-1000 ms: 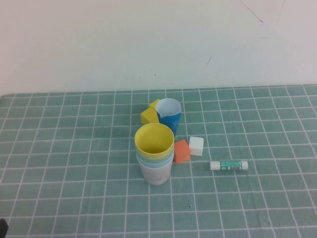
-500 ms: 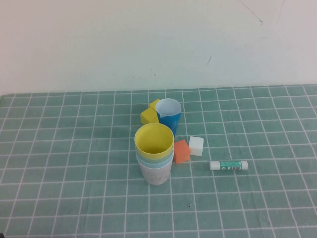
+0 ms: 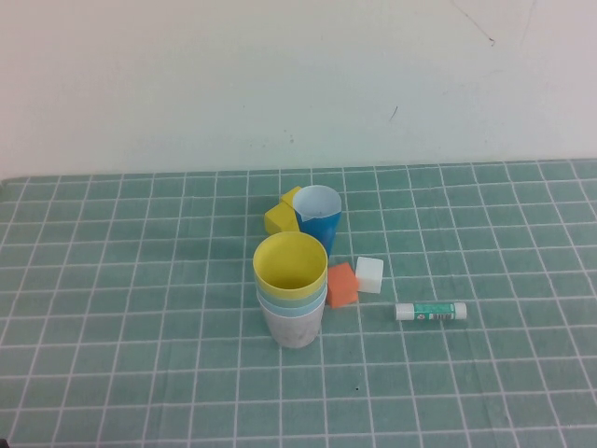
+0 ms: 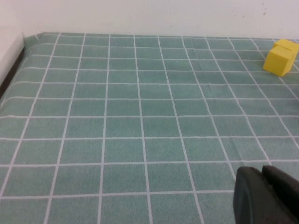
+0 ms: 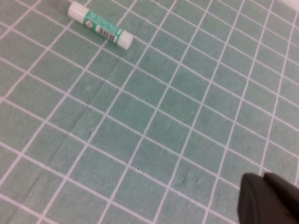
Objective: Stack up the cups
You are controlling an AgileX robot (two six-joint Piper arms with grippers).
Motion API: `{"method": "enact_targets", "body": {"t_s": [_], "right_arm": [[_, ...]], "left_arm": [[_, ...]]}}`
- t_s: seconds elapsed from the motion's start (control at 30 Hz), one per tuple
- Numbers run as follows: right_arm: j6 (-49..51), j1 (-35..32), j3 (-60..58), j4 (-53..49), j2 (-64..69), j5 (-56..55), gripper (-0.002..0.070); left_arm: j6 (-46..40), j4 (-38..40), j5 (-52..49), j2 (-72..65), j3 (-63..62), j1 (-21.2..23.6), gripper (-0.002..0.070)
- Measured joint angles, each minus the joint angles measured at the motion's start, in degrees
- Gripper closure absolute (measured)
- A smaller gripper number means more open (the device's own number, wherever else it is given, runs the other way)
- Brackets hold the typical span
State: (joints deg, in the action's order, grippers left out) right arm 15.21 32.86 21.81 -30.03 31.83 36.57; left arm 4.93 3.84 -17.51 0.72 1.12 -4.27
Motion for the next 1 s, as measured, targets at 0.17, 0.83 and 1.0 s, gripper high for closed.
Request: {"method": "enact_targets", "body": {"t_s": [0.17,0.83,1.0], "right_arm": [[0.00,0.00,0.00,0.00,0.00,0.00,0.0676],[-17.85,-7.83,-3.00,11.69,-8.37,-13.26,0.0676],[-20.18,-19.69,-12.05,13.77,-17.20,-28.13,0.0676]], "left_arm": [[0.00,0.00,0.00,0.00,0.00,0.00,0.0676],[-0.13,0.00,0.00,0.00,0.00,0.00,0.0675],[-0.13,0.00,-0.10,0.00,0.00,0.00,0.0676]]}}
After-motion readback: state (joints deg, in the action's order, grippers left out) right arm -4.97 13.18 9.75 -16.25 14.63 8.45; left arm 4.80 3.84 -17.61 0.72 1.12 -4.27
